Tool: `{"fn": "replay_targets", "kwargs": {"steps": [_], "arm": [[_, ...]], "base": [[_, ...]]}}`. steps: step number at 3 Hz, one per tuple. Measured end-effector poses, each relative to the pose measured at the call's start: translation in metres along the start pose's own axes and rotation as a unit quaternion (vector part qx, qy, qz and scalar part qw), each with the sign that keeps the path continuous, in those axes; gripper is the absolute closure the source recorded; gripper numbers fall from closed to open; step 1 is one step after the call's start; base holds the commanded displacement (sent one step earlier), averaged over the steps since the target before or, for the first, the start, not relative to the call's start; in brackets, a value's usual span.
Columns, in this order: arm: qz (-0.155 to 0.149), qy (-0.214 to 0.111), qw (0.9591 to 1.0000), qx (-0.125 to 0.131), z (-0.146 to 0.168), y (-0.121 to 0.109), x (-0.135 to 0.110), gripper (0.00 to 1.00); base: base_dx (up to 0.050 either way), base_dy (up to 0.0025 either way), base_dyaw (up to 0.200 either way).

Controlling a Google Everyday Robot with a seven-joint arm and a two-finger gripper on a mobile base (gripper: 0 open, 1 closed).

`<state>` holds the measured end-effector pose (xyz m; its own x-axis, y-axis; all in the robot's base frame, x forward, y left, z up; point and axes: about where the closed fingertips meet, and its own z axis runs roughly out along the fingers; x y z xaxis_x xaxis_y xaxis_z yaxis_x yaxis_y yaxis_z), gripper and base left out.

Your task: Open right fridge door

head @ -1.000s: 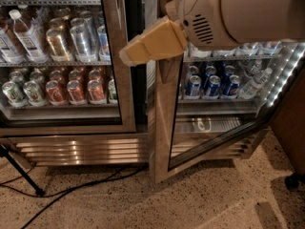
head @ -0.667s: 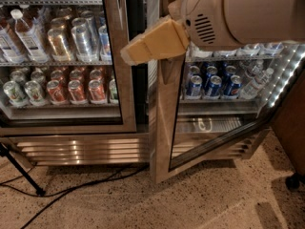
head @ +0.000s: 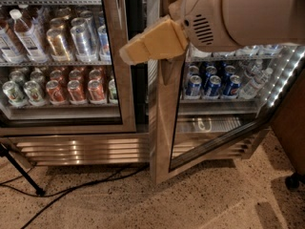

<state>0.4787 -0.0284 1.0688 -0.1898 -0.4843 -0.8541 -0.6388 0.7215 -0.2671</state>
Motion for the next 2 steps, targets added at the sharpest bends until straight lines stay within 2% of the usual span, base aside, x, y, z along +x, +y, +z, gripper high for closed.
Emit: {"fn": "replay_targets", "kwargs": {"steps": [2], "arm": [[0.008, 0.007, 0.9998, 0.018, -0.0051, -0.0009, 0.0041, 0.0]], "base": [[0.0, 0.0, 0.0]]}}
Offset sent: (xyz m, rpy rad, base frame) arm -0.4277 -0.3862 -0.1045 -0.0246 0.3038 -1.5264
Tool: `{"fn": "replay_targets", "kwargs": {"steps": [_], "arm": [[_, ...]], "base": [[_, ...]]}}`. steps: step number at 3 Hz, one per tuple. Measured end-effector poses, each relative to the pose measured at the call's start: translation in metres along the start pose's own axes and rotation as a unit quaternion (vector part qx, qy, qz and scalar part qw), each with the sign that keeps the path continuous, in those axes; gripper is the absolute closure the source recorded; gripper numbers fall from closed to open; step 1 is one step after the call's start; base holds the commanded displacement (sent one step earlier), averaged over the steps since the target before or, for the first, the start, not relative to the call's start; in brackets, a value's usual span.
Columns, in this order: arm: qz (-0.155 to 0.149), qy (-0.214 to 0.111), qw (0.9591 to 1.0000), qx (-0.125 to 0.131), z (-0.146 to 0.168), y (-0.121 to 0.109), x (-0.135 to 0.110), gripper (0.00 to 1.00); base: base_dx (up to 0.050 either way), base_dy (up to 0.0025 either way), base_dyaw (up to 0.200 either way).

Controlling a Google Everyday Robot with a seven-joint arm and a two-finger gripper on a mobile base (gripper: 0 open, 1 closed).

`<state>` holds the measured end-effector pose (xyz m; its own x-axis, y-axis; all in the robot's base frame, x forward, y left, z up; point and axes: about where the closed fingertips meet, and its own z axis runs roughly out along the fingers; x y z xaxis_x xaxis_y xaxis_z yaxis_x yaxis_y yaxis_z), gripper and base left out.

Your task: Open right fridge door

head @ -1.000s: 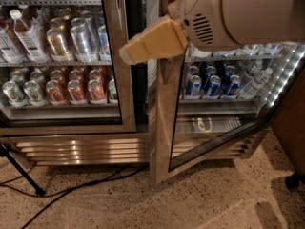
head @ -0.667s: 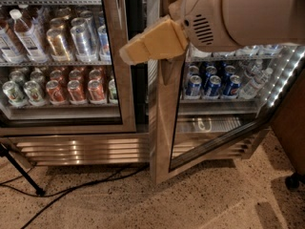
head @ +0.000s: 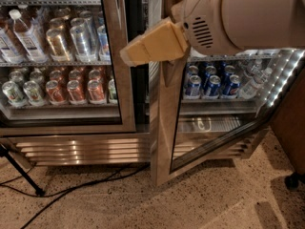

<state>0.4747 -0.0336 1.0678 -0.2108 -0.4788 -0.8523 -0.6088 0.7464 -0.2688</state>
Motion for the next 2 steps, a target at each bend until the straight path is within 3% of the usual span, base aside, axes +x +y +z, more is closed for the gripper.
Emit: {"fn": "replay_targets", "kwargs": {"steps": [2], "arm": [[0.011, -0.009, 0.9998, 0.014, 0.0028, -0.0036, -0.006, 0.0]], "base": [[0.0, 0.0, 0.0]]}}
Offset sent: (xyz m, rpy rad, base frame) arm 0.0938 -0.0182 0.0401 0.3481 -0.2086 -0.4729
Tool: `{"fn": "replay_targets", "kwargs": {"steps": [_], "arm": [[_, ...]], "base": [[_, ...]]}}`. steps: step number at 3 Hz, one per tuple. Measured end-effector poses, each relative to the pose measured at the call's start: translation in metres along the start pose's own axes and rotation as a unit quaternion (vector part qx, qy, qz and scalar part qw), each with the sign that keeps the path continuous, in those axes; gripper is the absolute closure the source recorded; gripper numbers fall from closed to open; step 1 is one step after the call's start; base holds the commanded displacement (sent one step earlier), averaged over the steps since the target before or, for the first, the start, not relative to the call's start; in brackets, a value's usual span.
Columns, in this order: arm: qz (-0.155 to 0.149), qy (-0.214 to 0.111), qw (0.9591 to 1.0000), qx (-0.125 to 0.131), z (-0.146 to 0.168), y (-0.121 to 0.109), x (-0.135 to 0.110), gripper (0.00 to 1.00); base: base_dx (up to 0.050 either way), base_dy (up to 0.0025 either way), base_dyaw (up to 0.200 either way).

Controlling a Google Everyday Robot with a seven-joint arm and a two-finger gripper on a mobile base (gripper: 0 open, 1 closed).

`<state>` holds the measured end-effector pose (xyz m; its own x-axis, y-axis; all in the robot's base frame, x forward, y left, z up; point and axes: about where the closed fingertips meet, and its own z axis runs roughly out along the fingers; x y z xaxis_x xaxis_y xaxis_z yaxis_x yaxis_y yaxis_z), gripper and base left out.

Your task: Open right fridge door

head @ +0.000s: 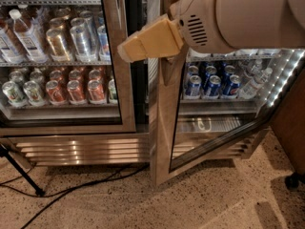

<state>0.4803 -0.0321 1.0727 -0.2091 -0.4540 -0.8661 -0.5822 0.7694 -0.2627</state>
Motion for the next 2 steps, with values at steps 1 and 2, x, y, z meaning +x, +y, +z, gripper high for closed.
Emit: {"fn": "replay_targets", "kwargs": {"steps": [1, 2], "arm": [[0.0, 0.0, 1.0, 0.0, 0.0021, 0.0015, -0.0015, 0.0], [0.0, 0.001, 1.0, 0.008, 0.0025, 0.0028, -0.0002, 0.0]], "base": [[0.0, 0.0, 0.0], [0.0, 0.0, 0.0]]}}
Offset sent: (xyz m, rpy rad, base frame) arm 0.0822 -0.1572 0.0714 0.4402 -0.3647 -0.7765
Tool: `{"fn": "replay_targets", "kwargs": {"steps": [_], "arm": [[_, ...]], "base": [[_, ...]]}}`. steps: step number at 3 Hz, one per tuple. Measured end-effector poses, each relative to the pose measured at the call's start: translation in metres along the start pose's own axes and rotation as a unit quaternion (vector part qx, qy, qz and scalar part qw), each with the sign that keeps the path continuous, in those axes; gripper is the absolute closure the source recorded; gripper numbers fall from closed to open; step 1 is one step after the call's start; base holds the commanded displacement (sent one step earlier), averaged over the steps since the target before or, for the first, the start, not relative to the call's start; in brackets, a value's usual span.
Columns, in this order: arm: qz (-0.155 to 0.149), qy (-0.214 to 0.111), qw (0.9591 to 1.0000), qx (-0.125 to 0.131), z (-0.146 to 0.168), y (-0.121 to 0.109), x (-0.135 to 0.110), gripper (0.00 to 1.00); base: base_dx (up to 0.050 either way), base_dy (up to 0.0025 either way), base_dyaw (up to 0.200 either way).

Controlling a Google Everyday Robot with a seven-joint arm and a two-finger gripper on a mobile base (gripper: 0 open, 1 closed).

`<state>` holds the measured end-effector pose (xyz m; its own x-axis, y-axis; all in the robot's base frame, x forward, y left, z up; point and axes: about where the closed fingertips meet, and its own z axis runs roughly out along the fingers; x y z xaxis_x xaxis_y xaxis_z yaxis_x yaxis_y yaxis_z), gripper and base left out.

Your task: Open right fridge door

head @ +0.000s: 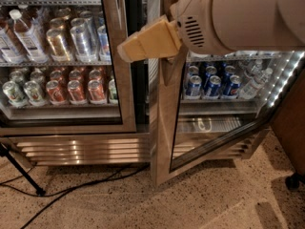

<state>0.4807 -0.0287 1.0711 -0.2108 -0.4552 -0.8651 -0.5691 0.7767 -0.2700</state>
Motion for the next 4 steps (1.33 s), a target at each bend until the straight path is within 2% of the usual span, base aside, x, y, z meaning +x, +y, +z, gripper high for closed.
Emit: {"fn": "replay_targets", "kwargs": {"steps": [2, 3, 4], "arm": [[0.005, -0.001, 0.9999, 0.016, 0.0006, -0.0036, 0.0009, 0.0], [0.008, 0.001, 0.9994, 0.033, -0.0006, -0.0052, 0.0022, 0.0], [0.008, 0.001, 0.9994, 0.033, -0.0006, -0.0052, 0.0022, 0.0]], "base": [[0.0, 0.0, 0.0], [0.0, 0.0, 0.0], [0.0, 0.0, 0.0]]}}
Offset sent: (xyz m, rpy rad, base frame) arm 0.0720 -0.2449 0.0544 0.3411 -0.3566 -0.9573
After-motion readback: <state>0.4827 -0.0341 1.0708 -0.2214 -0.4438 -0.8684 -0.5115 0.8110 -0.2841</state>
